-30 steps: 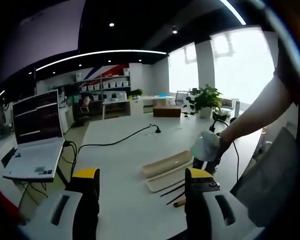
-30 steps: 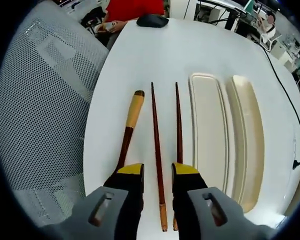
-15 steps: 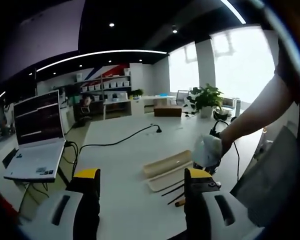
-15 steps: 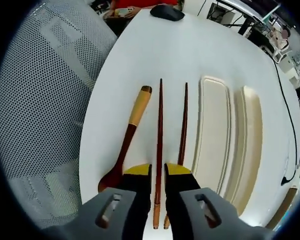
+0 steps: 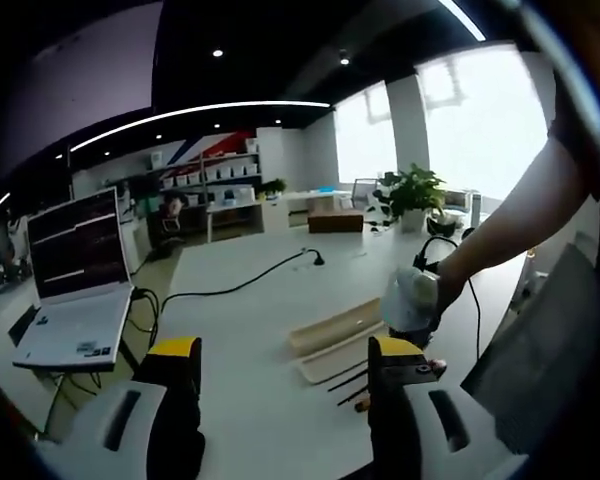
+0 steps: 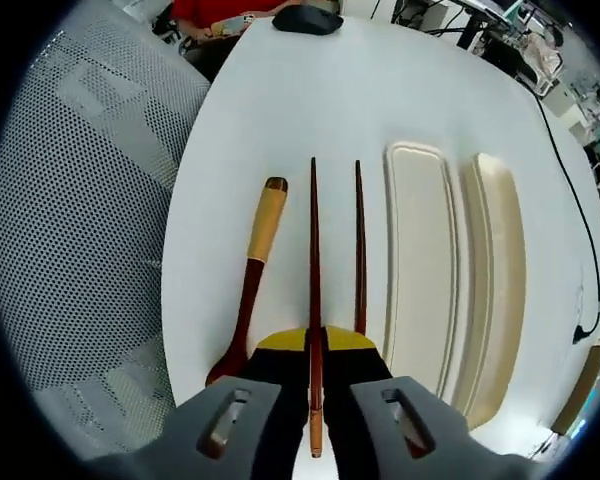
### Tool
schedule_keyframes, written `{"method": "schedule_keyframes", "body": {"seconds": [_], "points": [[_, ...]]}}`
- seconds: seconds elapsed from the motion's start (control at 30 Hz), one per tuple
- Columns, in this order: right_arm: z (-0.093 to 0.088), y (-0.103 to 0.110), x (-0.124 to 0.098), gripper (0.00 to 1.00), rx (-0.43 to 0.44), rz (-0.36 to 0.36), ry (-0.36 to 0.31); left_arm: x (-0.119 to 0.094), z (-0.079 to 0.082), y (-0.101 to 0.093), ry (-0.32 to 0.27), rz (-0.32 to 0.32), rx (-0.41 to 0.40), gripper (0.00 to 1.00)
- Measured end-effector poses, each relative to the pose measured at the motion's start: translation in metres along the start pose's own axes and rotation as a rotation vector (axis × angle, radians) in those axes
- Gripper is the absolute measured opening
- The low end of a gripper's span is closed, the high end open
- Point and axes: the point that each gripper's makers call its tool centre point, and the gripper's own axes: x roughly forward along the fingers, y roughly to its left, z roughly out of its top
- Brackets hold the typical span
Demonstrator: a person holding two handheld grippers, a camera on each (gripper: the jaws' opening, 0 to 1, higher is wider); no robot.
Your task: Arrange the utensils inside the cutlery case until each visible utensil rests in its matching compartment.
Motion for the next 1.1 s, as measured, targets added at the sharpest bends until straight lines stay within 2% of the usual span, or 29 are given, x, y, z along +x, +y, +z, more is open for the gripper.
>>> {"method": "schedule_keyframes", "body": {"seconds": [0.13,0.27,0.43,0.63,0.77,0.87,1.1], "points": [[-0.001,0.001,0.0,0.0,-0.036,0.002,-0.013,0.0,-0.001,0.0,0.003,-0.001,0.005,0.69],[0.0,0.0,0.0,0.01,0.045,0.01,-0.054,-0.001,0.0,0.001,0.0,0.002,0.006,0.69],[0.0,0.001,0.0,0.01,0.011,0.004,-0.075,-0.001,-0.001,0.001,0.004,0.002,0.01,0.68],[0.002,0.0,0.001,0.0,0.034,0.004,-0.017,0.0,-0.001,-0.001,0.006,-0.006,0.015,0.68],[0.001,0.002,0.0,0.0,-0.001,-0.001,-0.018,0.0,0.0,-0.002,0.003,-0.008,0.018,0.68],[-0.004,-0.001,-0.002,0.0,0.0,-0.014,0.013,-0.001,-0.001,-0.002,0.004,-0.009,0.021,0.68],[-0.002,-0.009,-0.022,0.0,0.025,-0.029,0.013,-0.002,0.002,0.0,-0.014,-0.005,0.009,0.68]]}}
